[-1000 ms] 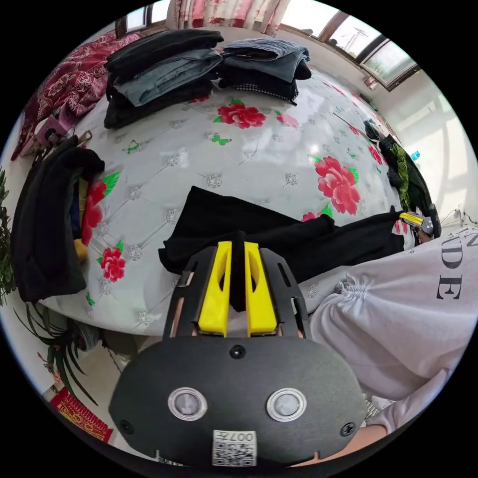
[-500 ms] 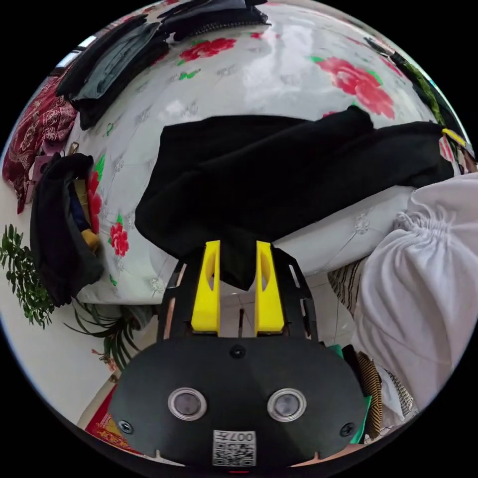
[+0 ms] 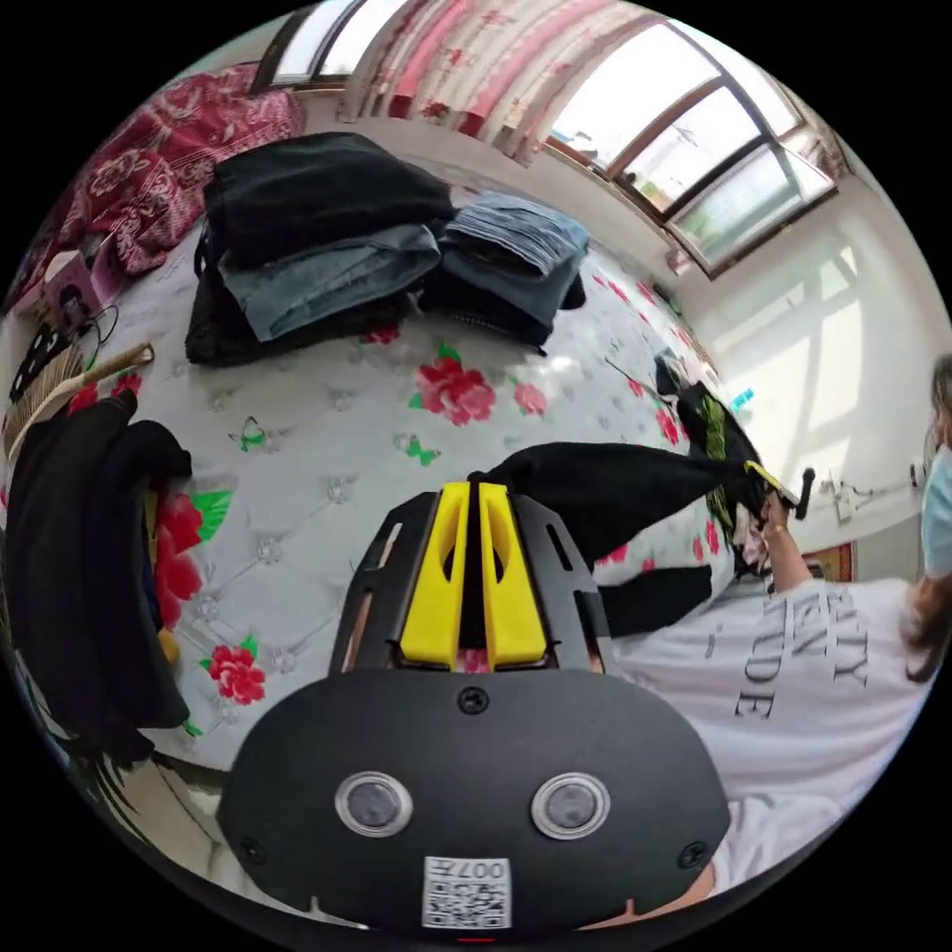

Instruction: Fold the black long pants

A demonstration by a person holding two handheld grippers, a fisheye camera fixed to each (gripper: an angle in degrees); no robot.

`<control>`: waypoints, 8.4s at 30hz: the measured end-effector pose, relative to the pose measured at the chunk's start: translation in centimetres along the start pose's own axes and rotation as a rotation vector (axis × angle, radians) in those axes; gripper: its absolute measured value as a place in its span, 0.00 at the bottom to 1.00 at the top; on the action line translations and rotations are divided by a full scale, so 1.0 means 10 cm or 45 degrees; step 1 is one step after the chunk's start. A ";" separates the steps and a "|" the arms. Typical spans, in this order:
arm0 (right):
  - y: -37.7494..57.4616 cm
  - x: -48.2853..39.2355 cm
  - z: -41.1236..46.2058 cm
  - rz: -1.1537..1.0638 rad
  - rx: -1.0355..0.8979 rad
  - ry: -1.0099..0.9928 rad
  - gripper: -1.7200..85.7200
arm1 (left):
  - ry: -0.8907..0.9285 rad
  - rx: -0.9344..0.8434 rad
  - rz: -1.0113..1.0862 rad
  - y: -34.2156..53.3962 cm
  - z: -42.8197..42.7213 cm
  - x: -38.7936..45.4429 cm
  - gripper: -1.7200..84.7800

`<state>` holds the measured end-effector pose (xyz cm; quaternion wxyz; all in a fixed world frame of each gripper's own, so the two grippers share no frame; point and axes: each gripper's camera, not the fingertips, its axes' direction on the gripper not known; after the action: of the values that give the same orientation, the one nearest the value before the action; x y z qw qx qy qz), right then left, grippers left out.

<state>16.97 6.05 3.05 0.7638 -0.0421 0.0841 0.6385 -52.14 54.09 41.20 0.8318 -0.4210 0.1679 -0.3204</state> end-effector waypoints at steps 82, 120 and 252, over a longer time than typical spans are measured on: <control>-0.56 0.08 0.18 0.311 -0.129 -0.494 0.10 | -0.486 -0.233 -0.497 1.99 0.51 0.37 0.03; 2.57 1.38 -0.51 1.070 -0.356 -0.636 0.06 | -0.108 -0.107 -0.852 3.07 0.04 -0.64 0.01; 1.08 -1.87 2.49 -0.451 -0.273 -1.067 0.08 | -0.314 -0.200 0.427 1.14 2.42 2.25 0.07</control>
<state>4.99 -5.87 31.38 0.8205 0.1269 -0.3067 0.4654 -17.82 58.26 46.03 0.8523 -0.4868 0.1569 -0.1094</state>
